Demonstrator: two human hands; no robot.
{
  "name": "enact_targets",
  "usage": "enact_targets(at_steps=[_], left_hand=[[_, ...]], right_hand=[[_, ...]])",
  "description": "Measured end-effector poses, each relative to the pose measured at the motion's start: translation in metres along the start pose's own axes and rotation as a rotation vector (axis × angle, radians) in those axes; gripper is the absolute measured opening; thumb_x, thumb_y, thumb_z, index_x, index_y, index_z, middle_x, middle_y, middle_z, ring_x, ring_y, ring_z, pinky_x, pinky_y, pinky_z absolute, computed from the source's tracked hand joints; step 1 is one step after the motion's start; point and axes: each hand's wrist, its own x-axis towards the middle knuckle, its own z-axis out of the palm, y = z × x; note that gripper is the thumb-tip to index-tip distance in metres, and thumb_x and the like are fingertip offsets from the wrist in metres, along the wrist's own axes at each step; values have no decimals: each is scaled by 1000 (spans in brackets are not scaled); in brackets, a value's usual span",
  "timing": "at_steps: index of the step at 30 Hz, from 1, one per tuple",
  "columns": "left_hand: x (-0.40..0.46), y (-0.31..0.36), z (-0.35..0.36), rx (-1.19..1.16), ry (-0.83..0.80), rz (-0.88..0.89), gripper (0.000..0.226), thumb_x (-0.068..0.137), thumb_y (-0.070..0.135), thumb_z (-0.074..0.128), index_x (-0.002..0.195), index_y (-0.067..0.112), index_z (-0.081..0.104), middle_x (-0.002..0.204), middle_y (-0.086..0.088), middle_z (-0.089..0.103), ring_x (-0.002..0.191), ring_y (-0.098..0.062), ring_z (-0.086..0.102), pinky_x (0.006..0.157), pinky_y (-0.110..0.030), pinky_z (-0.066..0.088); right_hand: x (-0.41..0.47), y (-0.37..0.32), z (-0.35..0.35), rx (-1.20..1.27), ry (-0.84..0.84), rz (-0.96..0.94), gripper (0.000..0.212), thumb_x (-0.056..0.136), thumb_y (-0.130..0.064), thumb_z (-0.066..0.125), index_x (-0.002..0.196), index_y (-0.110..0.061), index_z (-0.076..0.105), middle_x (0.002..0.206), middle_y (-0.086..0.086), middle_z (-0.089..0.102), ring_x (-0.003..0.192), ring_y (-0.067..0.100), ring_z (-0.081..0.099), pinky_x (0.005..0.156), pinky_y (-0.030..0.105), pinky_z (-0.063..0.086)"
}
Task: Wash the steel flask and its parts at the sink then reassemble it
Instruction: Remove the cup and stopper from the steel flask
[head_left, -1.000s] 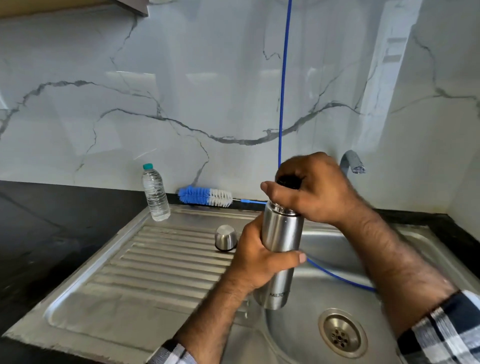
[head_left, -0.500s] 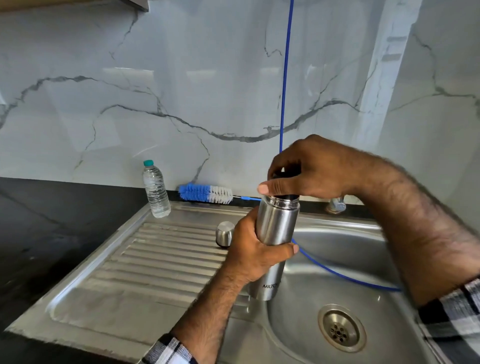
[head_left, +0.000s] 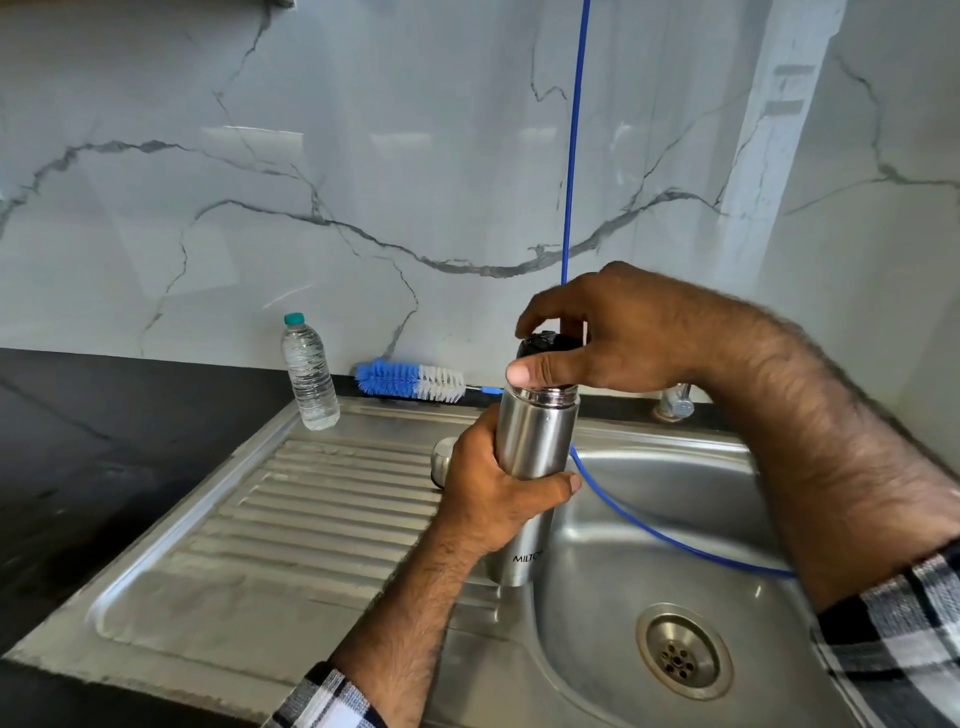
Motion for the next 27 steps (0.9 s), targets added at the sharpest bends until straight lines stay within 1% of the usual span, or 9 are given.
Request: enact_targets(at_steps=[6, 11, 12, 14, 16, 20, 24, 26, 27], left_hand=[[1, -6, -5, 3, 42, 8, 56, 52, 32, 96, 100, 28, 67, 86, 3, 75, 76, -16, 71, 67, -38, 63], [3, -10, -4, -14, 52, 9, 60, 51, 42, 94, 103, 32, 68, 89, 1, 76, 83, -26, 74, 74, -52, 64], [3, -9, -4, -21, 58, 9, 58, 50, 42, 94, 101, 33, 68, 88, 1, 76, 82, -27, 73, 73, -53, 64], [5, -9, -5, -29, 69, 20, 55, 50, 42, 93, 98, 33, 68, 85, 2, 75, 79, -27, 73, 70, -50, 64], [5, -8, -7, -25, 76, 23, 55, 49, 43, 92, 97, 31, 67, 84, 4, 75, 75, -21, 72, 67, -43, 64], [5, -7, -10, -29, 74, 22, 54, 52, 31, 94, 99, 27, 66, 83, 6, 75, 73, -14, 71, 65, -36, 62], [4, -7, -14, -14, 57, 32, 54, 56, 25, 94, 102, 29, 66, 86, 5, 75, 76, -16, 73, 65, -34, 63], [3, -6, -14, -6, 60, 31, 54, 55, 27, 94, 101, 29, 66, 87, 6, 75, 76, -16, 73, 64, -30, 63], [3, -5, -14, -6, 65, 27, 54, 55, 27, 94, 100, 29, 66, 87, 7, 75, 76, -15, 72, 64, -29, 62]], right_hand=[[2, 6, 4, 140, -36, -116, 42, 90, -46, 80, 131, -41, 73, 116, -22, 75, 105, 2, 68, 95, 20, 51], [3, 13, 3, 214, -97, -188, 54, 87, -8, 82, 132, -37, 73, 129, -18, 71, 118, 3, 67, 106, 35, 54], [2, 11, 4, 220, -95, -189, 56, 89, -12, 82, 137, -38, 70, 134, -20, 68, 119, -1, 64, 106, 30, 54], [1, 5, 7, 205, -27, -121, 60, 89, -51, 80, 145, -45, 60, 133, -24, 62, 110, -8, 62, 100, 22, 54], [2, 0, 11, 128, 108, -52, 69, 81, -81, 65, 140, -45, 64, 119, -17, 69, 96, -2, 66, 94, 32, 57], [8, 0, 11, 157, 110, -99, 44, 89, -52, 79, 129, -35, 75, 105, -20, 70, 94, 4, 67, 94, 36, 57], [12, 1, -1, 212, -38, -140, 50, 85, -15, 86, 127, -40, 76, 116, -20, 75, 107, 4, 71, 104, 39, 56], [12, -2, -6, 209, -92, -130, 51, 85, -25, 88, 129, -44, 71, 118, -22, 73, 109, 0, 69, 104, 36, 56], [12, -5, -7, 203, -92, -105, 52, 84, -45, 87, 132, -47, 68, 120, -22, 71, 109, 0, 68, 102, 33, 55]])
